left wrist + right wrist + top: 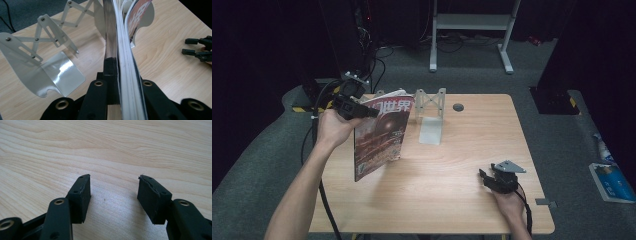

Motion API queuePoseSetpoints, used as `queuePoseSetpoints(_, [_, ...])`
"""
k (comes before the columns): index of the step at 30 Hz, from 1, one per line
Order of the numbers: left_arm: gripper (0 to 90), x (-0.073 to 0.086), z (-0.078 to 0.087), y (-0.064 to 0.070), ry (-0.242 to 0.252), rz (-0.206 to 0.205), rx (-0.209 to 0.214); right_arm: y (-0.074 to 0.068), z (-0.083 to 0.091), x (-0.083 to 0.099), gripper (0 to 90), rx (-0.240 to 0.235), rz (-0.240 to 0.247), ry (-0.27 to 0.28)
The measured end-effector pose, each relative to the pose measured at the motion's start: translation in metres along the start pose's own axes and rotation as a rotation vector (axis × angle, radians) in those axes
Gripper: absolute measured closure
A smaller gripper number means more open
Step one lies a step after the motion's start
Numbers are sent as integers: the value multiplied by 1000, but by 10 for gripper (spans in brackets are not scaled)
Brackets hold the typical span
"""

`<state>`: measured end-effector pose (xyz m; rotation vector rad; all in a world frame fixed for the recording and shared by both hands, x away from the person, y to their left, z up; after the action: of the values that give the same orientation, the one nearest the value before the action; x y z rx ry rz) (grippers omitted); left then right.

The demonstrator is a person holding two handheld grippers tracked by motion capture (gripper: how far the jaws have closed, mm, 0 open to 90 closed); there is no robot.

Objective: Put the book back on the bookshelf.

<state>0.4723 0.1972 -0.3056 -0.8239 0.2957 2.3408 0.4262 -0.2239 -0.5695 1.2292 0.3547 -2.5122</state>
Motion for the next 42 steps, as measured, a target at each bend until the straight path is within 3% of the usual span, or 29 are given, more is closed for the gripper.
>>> queuePoseSetpoints(12, [834, 9, 16, -18, 42, 42, -72, 0, 0, 0, 436, 1, -1, -2])
queuePoseSetpoints(21, [835, 13, 21, -26, 46, 72, -76, 0, 0, 0, 433, 2, 1, -1])
queuePoseSetpoints(42, [834, 23, 30, -54, 87, 150, -167, 0, 0, 0, 431, 2, -2, -1])
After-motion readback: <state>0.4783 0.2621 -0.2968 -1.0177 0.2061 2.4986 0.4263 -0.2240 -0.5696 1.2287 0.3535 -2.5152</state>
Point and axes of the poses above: each handheld gripper's, and its own axes: z roughly backward along the jaws, x roughly out of its underside, y roughly to its right, the point moved 6 cm from there along -z, roughly forward along the jaws, and after that the axes turned 7 degrees about -z, right-handed, at the moved point
